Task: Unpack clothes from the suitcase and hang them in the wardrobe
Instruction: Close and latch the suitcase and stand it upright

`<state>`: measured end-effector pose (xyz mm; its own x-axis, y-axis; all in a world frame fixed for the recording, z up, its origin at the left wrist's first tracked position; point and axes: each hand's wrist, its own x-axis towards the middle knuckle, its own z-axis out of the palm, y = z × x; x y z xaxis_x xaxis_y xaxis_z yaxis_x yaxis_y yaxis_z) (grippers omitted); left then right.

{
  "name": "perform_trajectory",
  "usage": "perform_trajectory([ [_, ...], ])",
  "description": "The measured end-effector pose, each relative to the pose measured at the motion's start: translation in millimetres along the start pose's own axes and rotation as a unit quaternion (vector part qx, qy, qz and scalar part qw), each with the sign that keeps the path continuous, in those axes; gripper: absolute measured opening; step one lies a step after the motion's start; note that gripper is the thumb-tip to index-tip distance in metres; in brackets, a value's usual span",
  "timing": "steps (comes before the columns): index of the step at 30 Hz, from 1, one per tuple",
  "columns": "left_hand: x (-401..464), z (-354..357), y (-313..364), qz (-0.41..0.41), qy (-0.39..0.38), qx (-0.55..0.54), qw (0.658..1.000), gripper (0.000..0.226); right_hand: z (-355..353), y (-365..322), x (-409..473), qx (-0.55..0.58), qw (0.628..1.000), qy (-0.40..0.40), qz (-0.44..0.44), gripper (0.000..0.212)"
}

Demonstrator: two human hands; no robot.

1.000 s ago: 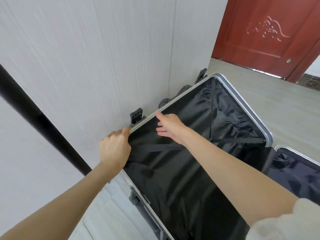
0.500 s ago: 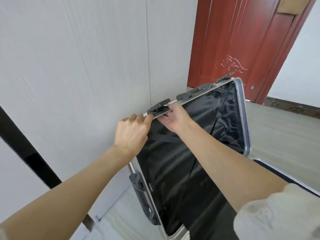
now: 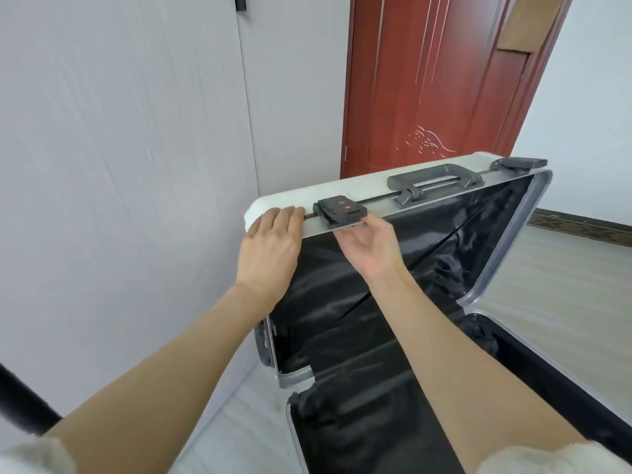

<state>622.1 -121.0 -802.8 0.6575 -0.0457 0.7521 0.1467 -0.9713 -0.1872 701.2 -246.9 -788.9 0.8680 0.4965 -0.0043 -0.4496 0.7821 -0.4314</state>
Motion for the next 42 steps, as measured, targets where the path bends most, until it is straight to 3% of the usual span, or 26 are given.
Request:
perform_trajectory([
  [6, -9, 16, 32, 0.07, 0.003, -0.029, 0.997, 0.063, -36, -26, -30, -0.02, 0.998, -0.046, -0.022, 0.016],
  [11, -32, 29, 59, 0.097, 0.008, -0.053, 0.994, 0.064, -78, -41, -50, -0.056, 0.996, -0.067, 0.012, 0.042],
  [14, -46, 34, 68, 0.121, -0.001, -0.056, 0.991, 0.057, -93, -50, -67, -0.156, 0.988, -0.003, 0.008, 0.034],
  [16, -55, 33, 72, 0.141, -0.029, -0.066, 0.987, 0.049, -101, -57, -78, -0.222, 0.97, 0.09, -0.029, 0.026],
  [18, -63, 30, 73, 0.175, -0.044, -0.065, 0.981, 0.051, -108, -64, -89, -0.261, 0.942, 0.197, -0.071, 0.016],
  [20, -72, 31, 73, 0.21, -0.051, -0.057, 0.975, 0.067, -115, -70, -102, -0.339, 0.899, 0.265, -0.078, 0.022],
  [23, -78, 28, 76, 0.233, -0.056, -0.053, 0.969, 0.064, -122, -72, -120, -0.45, 0.842, 0.29, -0.063, 0.034],
  [25, -79, 25, 79, 0.243, -0.053, -0.047, 0.967, 0.061, -126, -74, -128, -0.469, 0.832, 0.288, -0.069, 0.034],
  [32, -100, 19, 96, 0.268, 0.008, -0.054, 0.962, 0.057, -148, -76, -155, -0.375, 0.879, 0.283, -0.081, 0.027],
  [42, -166, 19, 125, 0.305, -0.041, -0.007, 0.951, 0.065, -204, -53, -210, -0.306, 0.909, 0.282, -0.033, 0.022],
])
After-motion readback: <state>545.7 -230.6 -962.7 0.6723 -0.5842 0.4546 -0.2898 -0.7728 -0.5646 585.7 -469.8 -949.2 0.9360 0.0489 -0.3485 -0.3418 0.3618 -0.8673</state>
